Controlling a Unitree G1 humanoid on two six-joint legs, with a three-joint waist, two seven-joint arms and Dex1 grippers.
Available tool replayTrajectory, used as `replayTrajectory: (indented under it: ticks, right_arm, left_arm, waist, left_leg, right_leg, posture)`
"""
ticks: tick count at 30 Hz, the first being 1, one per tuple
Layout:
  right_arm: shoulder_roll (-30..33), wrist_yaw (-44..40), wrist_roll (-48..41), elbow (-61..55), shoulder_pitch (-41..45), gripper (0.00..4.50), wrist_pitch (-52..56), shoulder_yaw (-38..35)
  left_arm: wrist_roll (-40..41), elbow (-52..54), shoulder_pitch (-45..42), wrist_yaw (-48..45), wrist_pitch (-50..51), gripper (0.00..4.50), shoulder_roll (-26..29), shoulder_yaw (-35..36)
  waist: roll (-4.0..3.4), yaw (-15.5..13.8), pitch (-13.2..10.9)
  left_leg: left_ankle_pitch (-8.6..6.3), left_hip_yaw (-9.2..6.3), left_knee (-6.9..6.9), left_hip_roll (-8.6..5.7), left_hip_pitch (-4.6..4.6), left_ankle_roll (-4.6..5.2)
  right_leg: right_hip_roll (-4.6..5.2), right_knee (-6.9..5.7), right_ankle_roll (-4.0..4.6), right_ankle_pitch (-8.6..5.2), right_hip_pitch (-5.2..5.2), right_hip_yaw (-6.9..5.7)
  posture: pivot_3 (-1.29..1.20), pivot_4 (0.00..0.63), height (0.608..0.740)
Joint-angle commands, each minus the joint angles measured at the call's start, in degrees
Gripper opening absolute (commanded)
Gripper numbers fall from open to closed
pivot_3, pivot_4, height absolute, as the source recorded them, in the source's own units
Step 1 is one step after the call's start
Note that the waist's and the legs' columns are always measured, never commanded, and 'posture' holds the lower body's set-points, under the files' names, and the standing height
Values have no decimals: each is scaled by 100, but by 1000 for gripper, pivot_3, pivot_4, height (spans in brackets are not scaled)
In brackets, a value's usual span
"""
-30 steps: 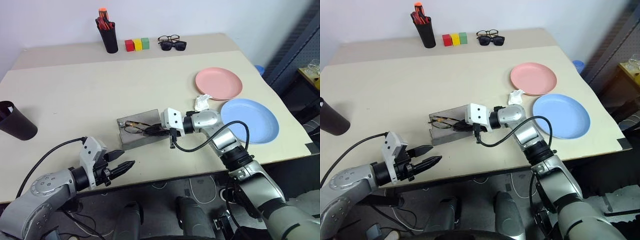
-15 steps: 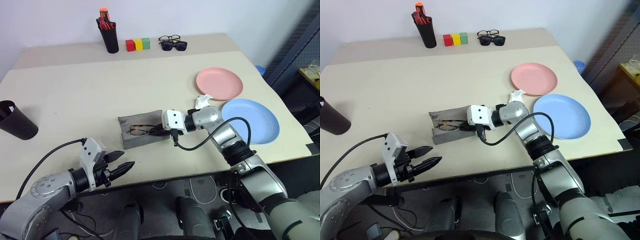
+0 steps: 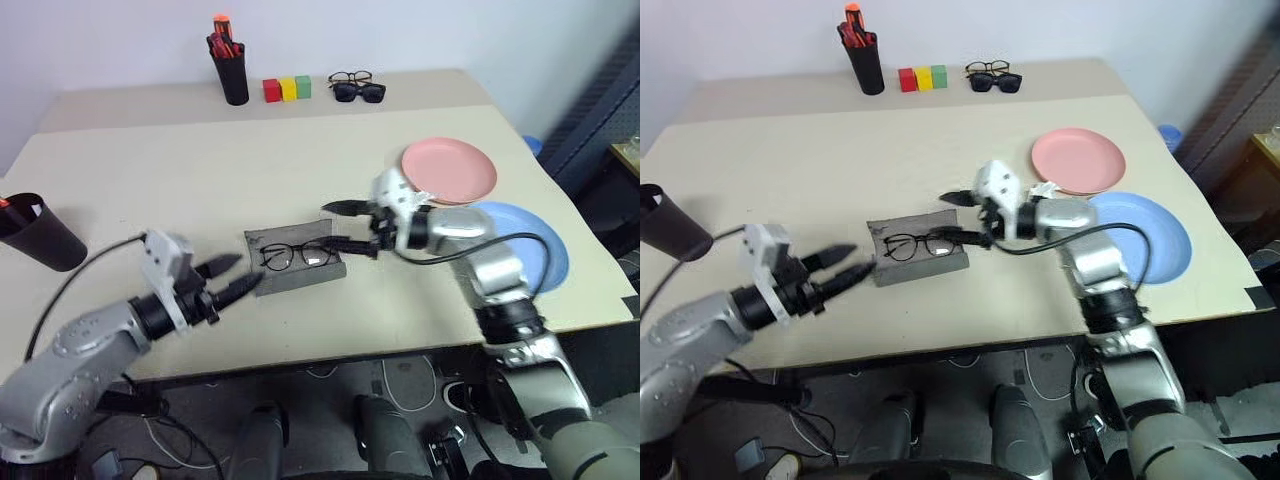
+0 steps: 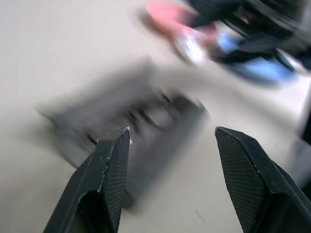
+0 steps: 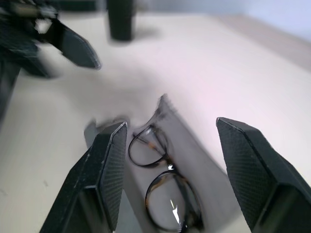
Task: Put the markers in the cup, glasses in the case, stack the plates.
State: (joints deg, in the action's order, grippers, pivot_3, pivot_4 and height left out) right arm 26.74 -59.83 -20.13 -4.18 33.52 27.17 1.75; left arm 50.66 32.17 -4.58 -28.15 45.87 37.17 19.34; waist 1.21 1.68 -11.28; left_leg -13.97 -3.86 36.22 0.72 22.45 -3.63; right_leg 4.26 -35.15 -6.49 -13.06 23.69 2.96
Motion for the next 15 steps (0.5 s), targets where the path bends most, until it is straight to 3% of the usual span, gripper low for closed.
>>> replayTrajectory:
  ticks: [1, 3, 7, 12, 15]
  right_arm:
    - [486, 253, -636, -1106, -812, 2971, 786, -743]
    - [773, 348, -633, -1442, -1411, 2971, 765, -995]
    - [1282, 532, 294, -1425, -2661, 2971, -498, -1054]
    - [1266, 990, 834, -1115, -3215, 2971, -1365, -1043]
    - [1171, 1193, 833, -1220, -3475, 2971, -1488, -1086]
  left_arm:
    - [-34, -599, -849, 251, 119, 1023, 197, 106]
    - [-440, -1237, -1515, 436, 141, 42, 293, -131]
    - [-1830, -2992, -3083, 479, -197, 42, 434, -1202]
    - [-3346, -5006, -4424, -308, -1043, 42, 212, -2717]
    - [-4051, -6253, -5098, -714, -1664, 42, -231, -3351]
  waist:
    - [4, -62, 2]
    - [4, -95, 2]
    - [7, -78, 2]
    - [8, -17, 2]
    - [9, -54, 2]
  left_leg:
    - [0, 0, -1, 0, -2, 0]
    - [0, 0, -1, 0, -1, 0]
    - [0, 6, 2, -2, -3, 0]
    - [0, 20, 2, -2, -5, 0]
    - [0, 17, -7, -2, -2, 0]
  right_leg:
    - [0, 4, -1, -1, -1, 0]
    - [-1, 4, -1, -1, 0, -1]
    - [-1, 9, -26, -16, -3, 1]
    - [-1, 10, -28, -14, -2, 10]
    - [-3, 7, -25, -11, 4, 8]
  posture:
    - [0, 150, 740]
    - [0, 150, 740]
    - [0, 150, 740]
    - [0, 150, 740]
    - [0, 150, 740]
